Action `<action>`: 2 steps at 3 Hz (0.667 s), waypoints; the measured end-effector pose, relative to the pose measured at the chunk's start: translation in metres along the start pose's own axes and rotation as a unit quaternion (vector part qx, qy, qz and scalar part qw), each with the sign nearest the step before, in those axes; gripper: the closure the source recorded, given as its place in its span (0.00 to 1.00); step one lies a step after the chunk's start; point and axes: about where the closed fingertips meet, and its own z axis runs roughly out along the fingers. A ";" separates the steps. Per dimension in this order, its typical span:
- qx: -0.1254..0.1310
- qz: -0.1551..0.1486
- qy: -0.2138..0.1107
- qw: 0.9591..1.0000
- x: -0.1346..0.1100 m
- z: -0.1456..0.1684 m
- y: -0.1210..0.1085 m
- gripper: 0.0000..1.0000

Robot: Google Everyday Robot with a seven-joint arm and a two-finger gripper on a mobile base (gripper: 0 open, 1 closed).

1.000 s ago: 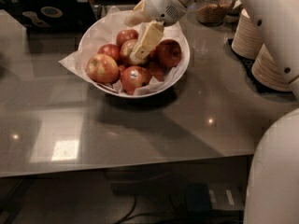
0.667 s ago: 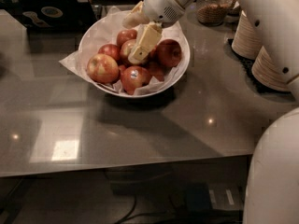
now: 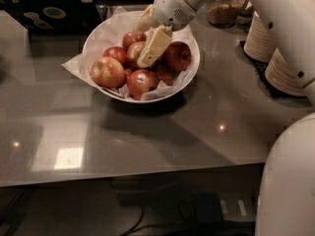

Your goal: Pick apple from white bowl

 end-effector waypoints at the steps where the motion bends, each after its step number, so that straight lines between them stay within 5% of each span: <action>1: 0.013 0.001 0.023 1.000 0.008 -0.010 -0.006 0.28; 2: 0.018 0.004 0.042 0.999 0.017 -0.015 -0.009 0.27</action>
Offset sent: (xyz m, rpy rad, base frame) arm 0.0146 -0.0402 0.0041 -0.1227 -0.0400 -0.0674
